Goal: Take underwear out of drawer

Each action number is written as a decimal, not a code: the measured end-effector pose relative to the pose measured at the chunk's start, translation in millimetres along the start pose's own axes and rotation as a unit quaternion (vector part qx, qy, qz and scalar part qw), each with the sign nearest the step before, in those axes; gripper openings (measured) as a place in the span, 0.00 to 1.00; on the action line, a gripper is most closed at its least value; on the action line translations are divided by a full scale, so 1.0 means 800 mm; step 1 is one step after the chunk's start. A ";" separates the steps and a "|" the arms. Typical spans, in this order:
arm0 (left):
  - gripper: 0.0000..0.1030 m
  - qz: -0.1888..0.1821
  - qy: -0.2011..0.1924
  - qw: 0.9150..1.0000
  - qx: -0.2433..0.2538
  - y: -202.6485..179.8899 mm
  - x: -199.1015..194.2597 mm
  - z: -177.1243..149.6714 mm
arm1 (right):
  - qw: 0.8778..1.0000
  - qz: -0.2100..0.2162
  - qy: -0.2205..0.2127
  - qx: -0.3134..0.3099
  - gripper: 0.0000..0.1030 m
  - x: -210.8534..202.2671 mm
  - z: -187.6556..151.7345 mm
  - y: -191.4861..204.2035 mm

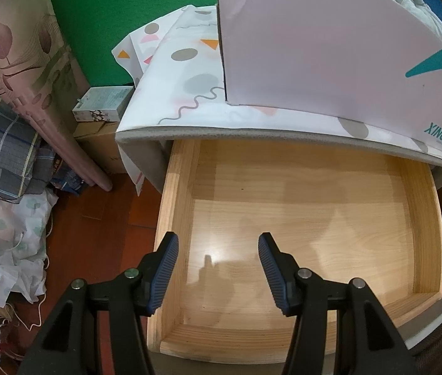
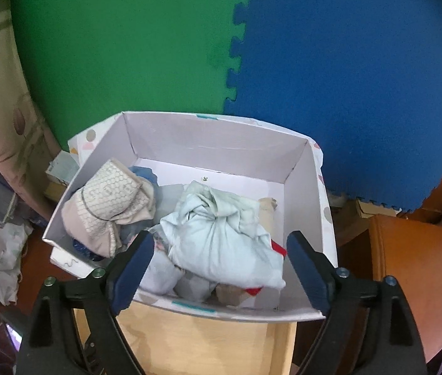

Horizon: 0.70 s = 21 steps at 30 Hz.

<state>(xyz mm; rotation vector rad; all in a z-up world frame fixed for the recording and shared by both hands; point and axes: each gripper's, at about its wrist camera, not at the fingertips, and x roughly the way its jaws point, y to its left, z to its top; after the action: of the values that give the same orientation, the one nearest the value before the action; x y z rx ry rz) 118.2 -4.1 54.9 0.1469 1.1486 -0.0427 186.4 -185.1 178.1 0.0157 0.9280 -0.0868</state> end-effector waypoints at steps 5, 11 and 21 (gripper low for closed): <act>0.53 0.007 0.000 1.000 0.004 0.001 0.000 -0.001 | 1.000 0.015 0.000 0.012 0.85 -0.020 -0.025 -0.010; 0.53 0.010 -0.006 1.000 0.006 0.002 -0.006 -0.006 | 1.000 0.023 -0.005 0.008 0.87 -0.044 -0.072 -0.018; 0.53 0.002 -0.025 1.000 0.004 0.002 -0.023 -0.018 | 1.000 0.019 0.000 0.013 0.89 -0.040 -0.190 -0.032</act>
<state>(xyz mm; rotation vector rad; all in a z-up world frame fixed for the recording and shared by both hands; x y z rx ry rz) 97.6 -1.6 65.6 0.1541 1.0977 -0.0461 44.2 -200.4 113.2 0.0571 0.9257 -0.0633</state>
